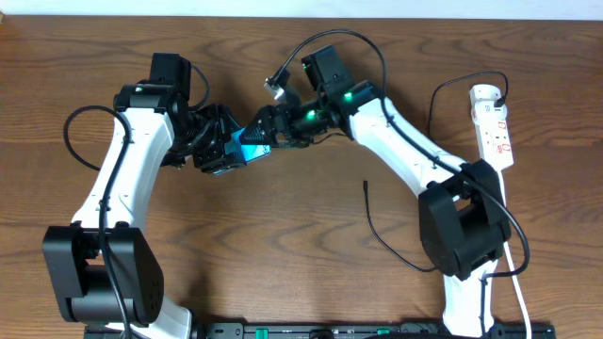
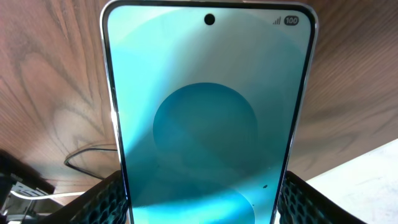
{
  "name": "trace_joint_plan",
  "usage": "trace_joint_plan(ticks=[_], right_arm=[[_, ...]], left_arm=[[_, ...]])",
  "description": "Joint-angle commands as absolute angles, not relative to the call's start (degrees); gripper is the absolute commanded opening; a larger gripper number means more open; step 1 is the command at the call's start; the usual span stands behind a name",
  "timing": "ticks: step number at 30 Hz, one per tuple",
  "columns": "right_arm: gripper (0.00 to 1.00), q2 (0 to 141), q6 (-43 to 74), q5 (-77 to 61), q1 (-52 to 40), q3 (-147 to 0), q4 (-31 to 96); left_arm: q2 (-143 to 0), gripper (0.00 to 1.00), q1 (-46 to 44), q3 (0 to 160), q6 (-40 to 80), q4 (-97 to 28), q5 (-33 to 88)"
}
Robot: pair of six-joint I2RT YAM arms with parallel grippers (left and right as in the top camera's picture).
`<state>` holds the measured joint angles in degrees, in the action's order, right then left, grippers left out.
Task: Plug charger to phone and switch on socket
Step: 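Grasp the phone's side edge with the right gripper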
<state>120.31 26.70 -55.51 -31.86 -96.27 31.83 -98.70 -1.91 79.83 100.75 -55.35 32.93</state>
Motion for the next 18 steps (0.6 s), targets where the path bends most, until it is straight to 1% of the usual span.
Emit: trace_joint_plan(ticks=[1, 4, 5, 7, 9, 11, 16, 18], right_arm=[[0.82, 120.66, 27.24, -53.87, -33.52, -97.34, 30.98], [0.76, 120.66, 27.24, -53.87, -33.85, -97.34, 30.39], [0.72, 120.66, 27.24, -53.87, -33.87, -97.34, 30.37], [0.66, 120.66, 27.22, -53.84, -33.85, -97.34, 30.37], [0.54, 120.66, 27.24, -53.45, -33.85, -97.34, 30.39], [0.45, 120.66, 27.24, -53.41, -33.85, -97.34, 30.37], [0.45, 120.66, 27.22, -53.43, -33.87, -97.34, 30.37], [0.43, 120.66, 27.22, -53.43, -33.85, -97.34, 30.37]], left_arm=[[-98.76, 0.07, -1.52, 80.03, 101.89, -55.61, 34.06], [-98.76, 0.07, -1.52, 80.03, 101.89, -55.61, 34.04], [-98.76, 0.07, -1.52, 80.03, 101.86, -55.64, 34.04], [-98.78, 0.07, -1.52, 80.03, 101.86, -55.61, 34.04], [-98.80, 0.07, -1.52, 80.03, 101.89, -55.61, 34.04], [-98.80, 0.08, -1.52, 80.03, 101.86, -55.61, 34.06], [-98.80, 0.08, -1.52, 80.03, 101.62, -55.64, 34.09], [-98.80, 0.07, -1.52, 80.03, 101.34, -55.64, 34.11]])
